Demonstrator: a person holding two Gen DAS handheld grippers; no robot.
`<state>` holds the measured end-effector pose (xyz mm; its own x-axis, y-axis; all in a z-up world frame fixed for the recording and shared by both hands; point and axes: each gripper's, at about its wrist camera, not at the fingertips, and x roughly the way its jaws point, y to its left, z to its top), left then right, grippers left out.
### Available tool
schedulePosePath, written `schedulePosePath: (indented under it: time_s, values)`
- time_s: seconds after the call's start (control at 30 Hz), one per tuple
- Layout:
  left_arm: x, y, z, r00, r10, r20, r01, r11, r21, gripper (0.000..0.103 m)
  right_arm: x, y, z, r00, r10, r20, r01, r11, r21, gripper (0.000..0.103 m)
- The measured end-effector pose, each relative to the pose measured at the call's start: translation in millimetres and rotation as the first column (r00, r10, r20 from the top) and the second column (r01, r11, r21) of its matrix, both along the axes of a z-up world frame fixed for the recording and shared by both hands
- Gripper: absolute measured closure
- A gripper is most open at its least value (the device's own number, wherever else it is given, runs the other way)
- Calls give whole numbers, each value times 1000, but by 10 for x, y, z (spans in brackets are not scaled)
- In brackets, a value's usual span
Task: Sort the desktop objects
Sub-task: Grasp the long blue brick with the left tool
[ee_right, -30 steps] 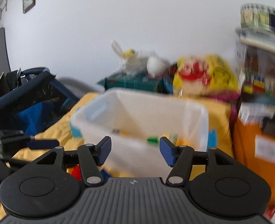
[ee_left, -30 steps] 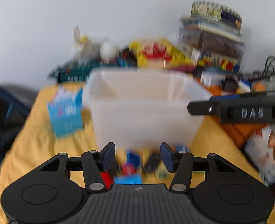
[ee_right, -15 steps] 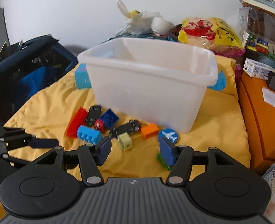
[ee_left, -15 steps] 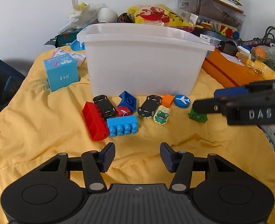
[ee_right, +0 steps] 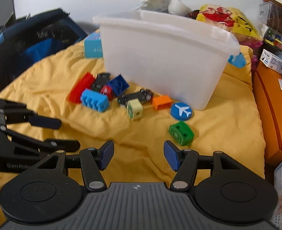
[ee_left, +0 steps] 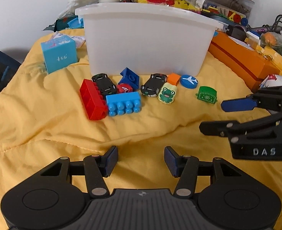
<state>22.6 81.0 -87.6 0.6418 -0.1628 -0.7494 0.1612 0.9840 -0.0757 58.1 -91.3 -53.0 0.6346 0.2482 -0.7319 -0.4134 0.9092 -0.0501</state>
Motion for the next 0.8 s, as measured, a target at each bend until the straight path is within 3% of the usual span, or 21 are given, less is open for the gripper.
schedulePosePath:
  time_s: [0.23,0.43,0.6,0.7,0.8]
  values:
    - [93,116,36,1000,-1,-3,1,1000,-16,47,25,-11,-114,998,-4,-62,4,1000,-1,42]
    - [225,288,189,998,24,58,-26,999,26,47,-14,-63,-182,996,-23,-85,24,1000,14,41]
    - [443,365,217,999,18,51,-20,999,33,51,-33,-71,-173,996,-25,-84,27,1000,13,39]
    - [376,139,362,986,-81,148,60,988,141,54,-45,-71,-176,996,-32,-86,33,999,17,38]
    - [360,-117,400,950,-265,166,220,944,245,52,-57,-54,-183,996,-31,-85,33,999,14,38]
